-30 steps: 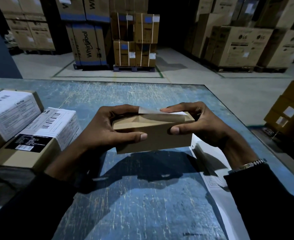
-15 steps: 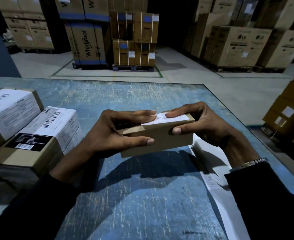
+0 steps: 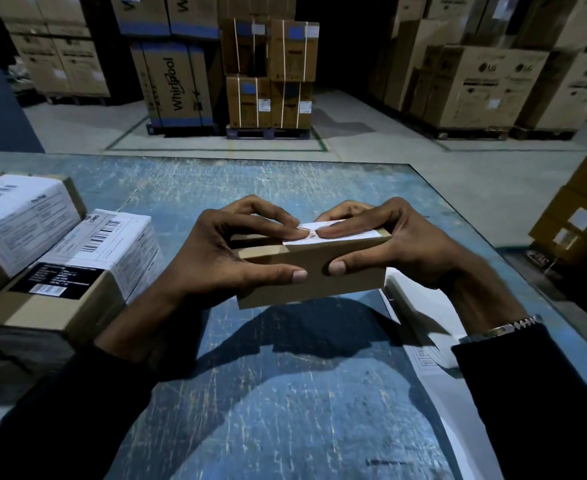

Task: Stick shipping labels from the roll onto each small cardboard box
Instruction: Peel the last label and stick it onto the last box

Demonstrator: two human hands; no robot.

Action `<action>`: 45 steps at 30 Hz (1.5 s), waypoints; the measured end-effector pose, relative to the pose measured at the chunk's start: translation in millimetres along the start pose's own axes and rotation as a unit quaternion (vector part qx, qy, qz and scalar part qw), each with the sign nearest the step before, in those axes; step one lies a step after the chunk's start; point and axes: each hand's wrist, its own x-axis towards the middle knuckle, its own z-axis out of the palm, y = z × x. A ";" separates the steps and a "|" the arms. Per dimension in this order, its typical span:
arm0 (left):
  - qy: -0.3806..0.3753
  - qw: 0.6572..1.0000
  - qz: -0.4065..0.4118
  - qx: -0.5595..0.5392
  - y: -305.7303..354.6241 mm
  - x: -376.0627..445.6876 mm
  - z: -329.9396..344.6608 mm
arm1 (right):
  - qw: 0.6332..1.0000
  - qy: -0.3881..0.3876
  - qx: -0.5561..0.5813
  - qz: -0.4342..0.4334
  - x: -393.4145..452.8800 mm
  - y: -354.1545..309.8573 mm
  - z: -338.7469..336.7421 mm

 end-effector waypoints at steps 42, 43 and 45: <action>0.002 0.995 0.026 0.095 -13.9 2.4 -3.9 | 0.966 0.077 0.150 0.194 12.5 11.6 9.6; 0.015 0.996 0.025 0.080 -12.7 2.0 -3.4 | 0.970 0.069 0.144 0.182 12.0 10.9 9.5; 0.035 0.998 0.017 0.049 -9.9 2.0 -5.7 | 0.974 0.064 0.145 0.161 10.3 9.3 9.3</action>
